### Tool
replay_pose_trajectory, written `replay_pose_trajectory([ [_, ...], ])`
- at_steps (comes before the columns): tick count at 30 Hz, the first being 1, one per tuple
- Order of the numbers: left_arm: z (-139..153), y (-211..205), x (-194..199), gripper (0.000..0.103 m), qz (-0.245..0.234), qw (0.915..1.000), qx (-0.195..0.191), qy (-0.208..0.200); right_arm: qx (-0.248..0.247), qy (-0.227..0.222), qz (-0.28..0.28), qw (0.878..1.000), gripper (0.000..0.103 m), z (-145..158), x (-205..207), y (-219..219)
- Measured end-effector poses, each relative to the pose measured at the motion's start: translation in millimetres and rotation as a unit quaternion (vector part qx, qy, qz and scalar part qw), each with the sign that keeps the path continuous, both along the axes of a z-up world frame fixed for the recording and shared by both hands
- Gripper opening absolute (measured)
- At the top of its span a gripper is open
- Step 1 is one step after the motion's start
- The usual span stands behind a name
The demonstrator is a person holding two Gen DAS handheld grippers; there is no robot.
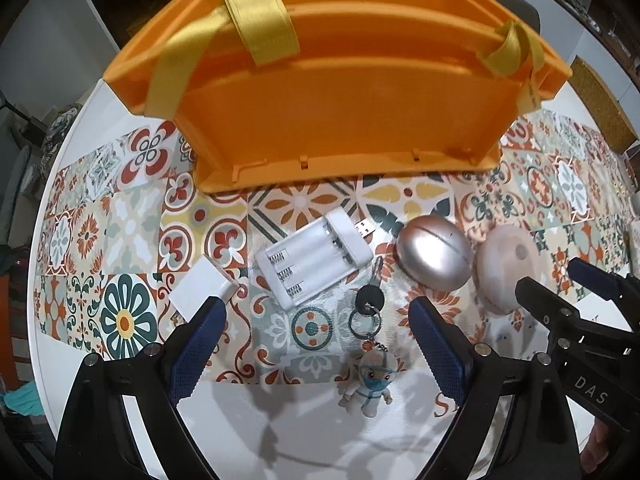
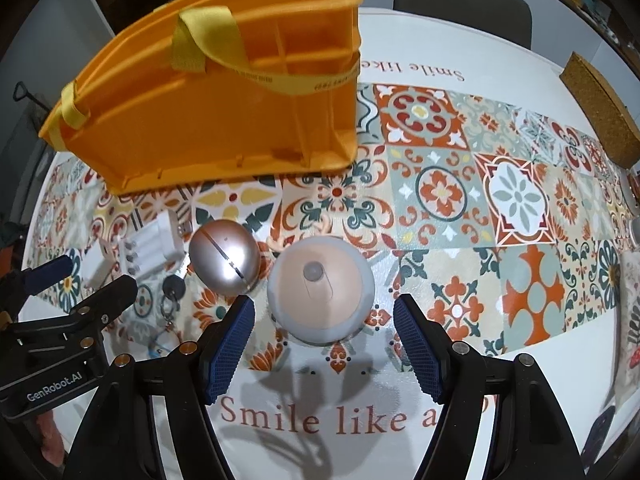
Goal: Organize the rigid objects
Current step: 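Grasp the peach antler lamp with the right tool while the left tool grasps the rose-gold egg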
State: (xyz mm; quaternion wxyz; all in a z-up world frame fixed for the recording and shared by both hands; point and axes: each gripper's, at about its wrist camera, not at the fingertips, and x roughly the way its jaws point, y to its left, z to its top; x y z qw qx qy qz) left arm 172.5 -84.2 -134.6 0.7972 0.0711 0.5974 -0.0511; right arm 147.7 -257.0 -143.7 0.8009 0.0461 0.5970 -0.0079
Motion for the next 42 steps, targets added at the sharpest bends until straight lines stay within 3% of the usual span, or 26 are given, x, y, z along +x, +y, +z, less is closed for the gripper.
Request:
replay_pose_trajectory([
  [7,-10,-3,-1,0.094,-0.006,0.9999,0.005,0.013,-0.003,0.012,0.009,1.0,0.079,-14,2,1],
  [21,-29,-4,5,0.094,-0.016,0.9994,0.019,0.025,-0.007,0.039,0.027,0.999,0.079,-46,23,11],
  [36,-32,-4,6,0.094,-0.021,0.9994,0.006,0.027,-0.029,0.026,0.031,0.999,0.075,-62,40,16],
  [42,-28,-2,1,0.094,-0.034,0.9991,-0.013,0.023,-0.026,0.026,0.009,0.999,0.074,-58,27,13],
])
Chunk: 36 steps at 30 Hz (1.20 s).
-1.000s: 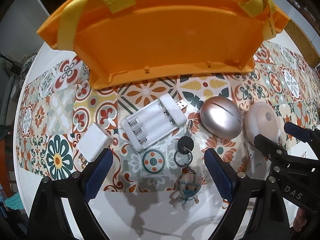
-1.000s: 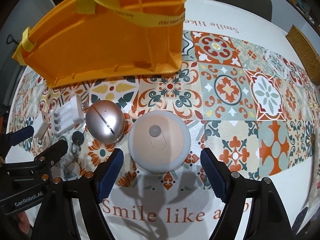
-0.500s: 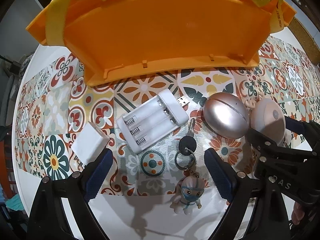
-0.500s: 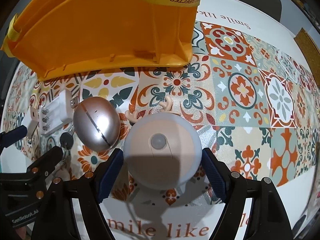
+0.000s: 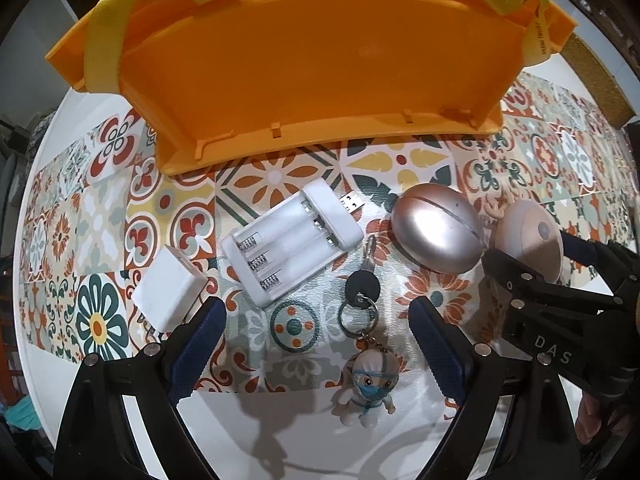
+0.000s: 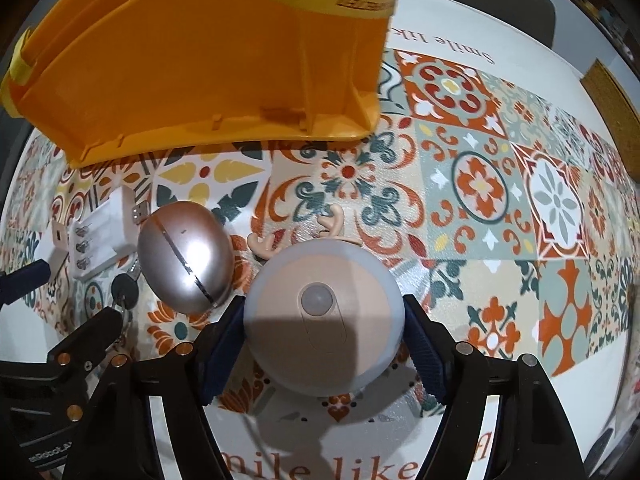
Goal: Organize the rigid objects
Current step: 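Grasp the peach antler lamp with the right tool while the left tool grasps the rose-gold egg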
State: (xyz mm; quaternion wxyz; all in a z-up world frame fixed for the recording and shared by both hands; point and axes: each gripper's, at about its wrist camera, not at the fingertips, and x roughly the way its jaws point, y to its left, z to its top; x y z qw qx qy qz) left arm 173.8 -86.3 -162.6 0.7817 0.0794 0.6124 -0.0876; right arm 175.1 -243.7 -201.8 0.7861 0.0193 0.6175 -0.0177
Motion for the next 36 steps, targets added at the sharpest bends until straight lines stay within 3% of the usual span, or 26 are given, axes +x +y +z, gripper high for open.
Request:
replay_pose_trajectory([
  [7,15,-3,2,0.093,-0.058,0.9976,-0.036,-0.01,0.009,-0.019,-0.061,0.998,0.074,19,-20,-18],
  [15,30,-29,1,0.093,-0.153,0.986,-0.062,-0.025,0.03,-0.025,-0.144,0.989,0.074,42,-45,-38],
  [27,13,-63,16,0.091,-0.244,0.9677,-0.06,-0.024,0.025,-0.011,-0.176,0.984,0.075,39,-57,-52],
  [31,5,-73,18,0.081,-0.259,0.9645,-0.044,-0.025,0.021,-0.007,-0.183,0.983,0.075,35,-57,-57],
  [36,-6,-79,20,0.076,-0.266,0.9632,-0.032,-0.017,0.019,0.001,-0.187,0.982,0.075,31,-57,-62],
])
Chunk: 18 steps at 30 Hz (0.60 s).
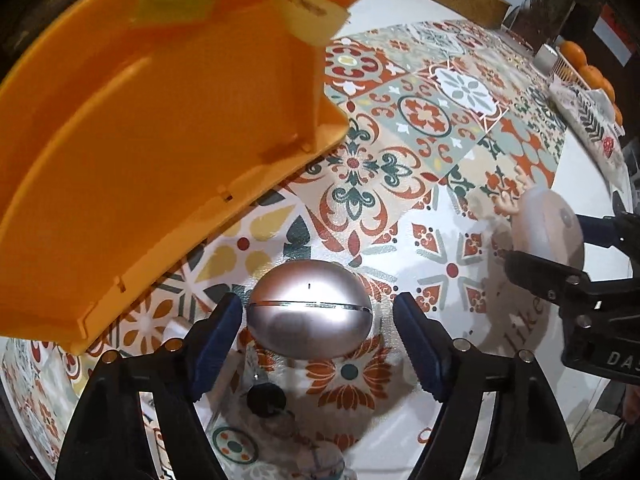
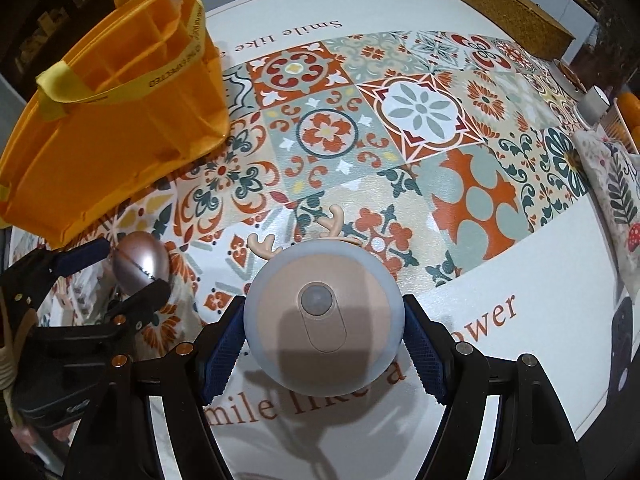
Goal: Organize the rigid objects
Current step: 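Grasp the peach antler lamp with the right tool while the left tool grasps the rose-gold egg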
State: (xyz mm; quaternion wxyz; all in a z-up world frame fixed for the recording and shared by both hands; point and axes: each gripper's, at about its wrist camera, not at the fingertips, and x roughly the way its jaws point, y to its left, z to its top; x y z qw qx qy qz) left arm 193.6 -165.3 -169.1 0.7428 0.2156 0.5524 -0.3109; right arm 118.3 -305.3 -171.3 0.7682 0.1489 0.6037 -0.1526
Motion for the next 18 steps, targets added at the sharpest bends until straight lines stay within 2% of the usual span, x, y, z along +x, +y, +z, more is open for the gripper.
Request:
replay_pose_trajectory([
  [6,-12,-2,2,0.068,0.005,0.9999,0.009,0.003,-0.002,0.01,-0.003,1.0,0.075,-7,0,-3],
  [18,-10,1,3,0.065,0.029,0.9995,0.0,-0.013,-0.006,0.021,0.005,1.0,0.075,-16,3,-1],
])
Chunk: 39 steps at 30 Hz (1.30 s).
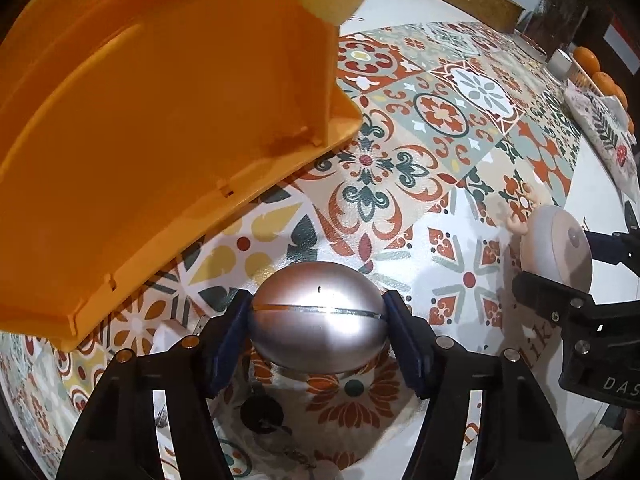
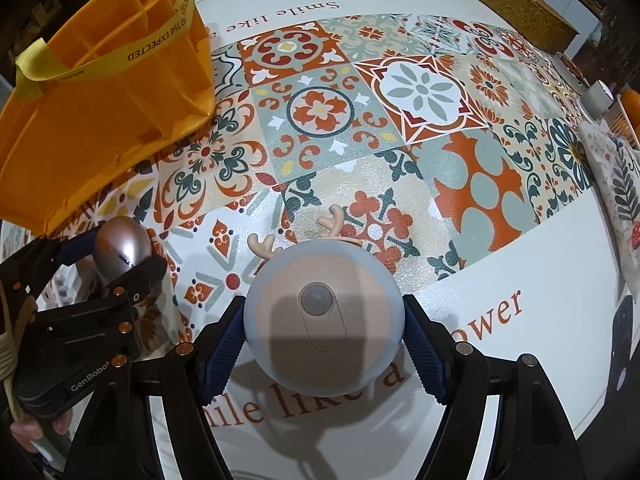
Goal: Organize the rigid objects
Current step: 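Lift and carry the peach lamp and rose-gold egg over the orange crate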
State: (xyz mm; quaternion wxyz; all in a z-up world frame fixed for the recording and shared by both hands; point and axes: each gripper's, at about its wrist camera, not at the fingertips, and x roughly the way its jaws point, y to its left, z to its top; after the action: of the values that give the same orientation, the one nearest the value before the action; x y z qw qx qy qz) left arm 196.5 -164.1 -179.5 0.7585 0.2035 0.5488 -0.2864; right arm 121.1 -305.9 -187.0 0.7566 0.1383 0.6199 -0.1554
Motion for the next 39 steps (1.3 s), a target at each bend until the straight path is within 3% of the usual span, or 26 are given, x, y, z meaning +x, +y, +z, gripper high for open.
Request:
replay_pose_trajectory([
  [20,46,37,-19,0.065,0.083,0.9954,-0.04,-0.025,-0.01,-0.029,0.033,0.999,0.075,30,-3,16],
  [39,114,83,-31,0.065,0.161,0.9792,-0.095,-0.079,0.002,-0.101,0.086,0.991,0.075,89,0,47],
])
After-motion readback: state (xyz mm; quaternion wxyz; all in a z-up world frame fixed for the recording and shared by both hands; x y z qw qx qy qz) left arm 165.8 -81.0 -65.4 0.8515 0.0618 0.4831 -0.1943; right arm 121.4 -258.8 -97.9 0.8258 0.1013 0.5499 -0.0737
